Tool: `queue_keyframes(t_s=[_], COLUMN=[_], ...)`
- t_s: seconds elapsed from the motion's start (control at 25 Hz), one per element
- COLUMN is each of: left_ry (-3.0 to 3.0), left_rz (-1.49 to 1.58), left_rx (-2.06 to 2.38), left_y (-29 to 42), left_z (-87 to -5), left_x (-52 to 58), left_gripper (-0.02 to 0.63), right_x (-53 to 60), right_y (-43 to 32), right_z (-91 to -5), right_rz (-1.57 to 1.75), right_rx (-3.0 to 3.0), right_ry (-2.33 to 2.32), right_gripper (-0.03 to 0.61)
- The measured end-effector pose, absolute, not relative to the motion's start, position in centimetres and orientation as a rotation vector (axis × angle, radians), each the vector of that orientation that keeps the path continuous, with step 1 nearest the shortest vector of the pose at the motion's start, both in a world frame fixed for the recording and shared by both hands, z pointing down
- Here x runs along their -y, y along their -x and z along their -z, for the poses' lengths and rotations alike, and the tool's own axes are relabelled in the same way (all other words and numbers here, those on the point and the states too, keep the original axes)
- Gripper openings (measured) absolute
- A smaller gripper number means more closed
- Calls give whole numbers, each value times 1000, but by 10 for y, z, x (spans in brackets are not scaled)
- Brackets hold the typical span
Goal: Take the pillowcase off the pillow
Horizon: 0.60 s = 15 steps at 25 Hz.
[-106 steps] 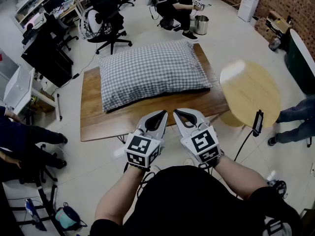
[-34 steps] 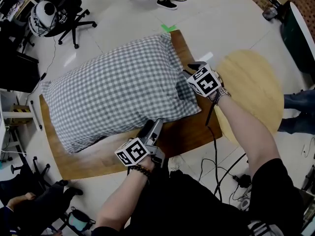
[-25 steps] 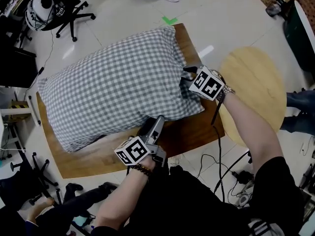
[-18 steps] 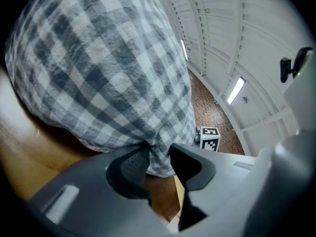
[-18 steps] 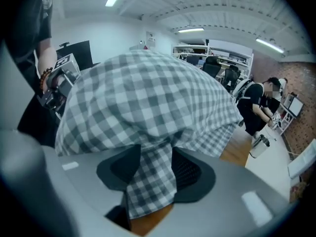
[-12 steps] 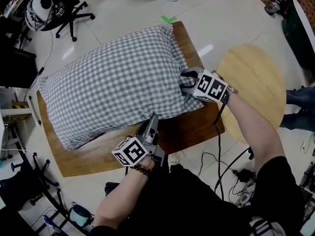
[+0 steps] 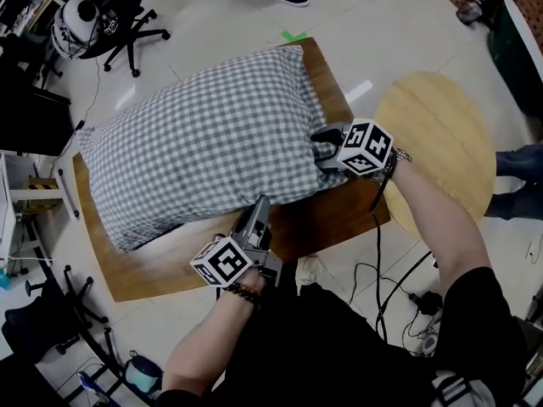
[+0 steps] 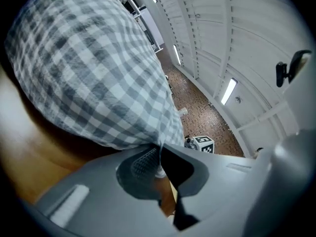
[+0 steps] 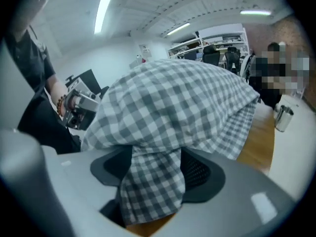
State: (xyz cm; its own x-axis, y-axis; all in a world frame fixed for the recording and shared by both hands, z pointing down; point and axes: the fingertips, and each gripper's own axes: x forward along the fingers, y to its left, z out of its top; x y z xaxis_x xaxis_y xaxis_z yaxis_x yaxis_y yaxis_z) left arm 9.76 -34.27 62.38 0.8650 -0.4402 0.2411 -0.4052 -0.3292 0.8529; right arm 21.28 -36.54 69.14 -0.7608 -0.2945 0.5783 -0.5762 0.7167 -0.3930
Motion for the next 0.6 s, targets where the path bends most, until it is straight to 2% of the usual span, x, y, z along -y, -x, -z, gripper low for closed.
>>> queue_keyframes(t_s=[0.24, 0.4, 0.48, 0.56, 0.6], left_ry=[-1970, -1953, -1959, -1971, -1978], left_rz=[44, 40, 44, 48, 53], left_rx=[597, 579, 561, 562, 571], left_y=[-101, -105, -106, -104, -102], left_z=[-613, -617, -621, -623, -621], left_x=[330, 331, 329, 326, 324], left_gripper=[11, 11, 11, 11, 11], right_x=[353, 356, 355, 355, 354], right_y=[-201, -188, -183, -185, -188], right_z=[-654, -657, -661, -663, -663], right_rz=[-1197, -1358, -1349, -1282, -1237], right_rx=[2613, 2640, 2630, 2610, 2596], right_ry=[-652, -625, -630, -677, -710], right_gripper=[325, 312, 241, 85, 38])
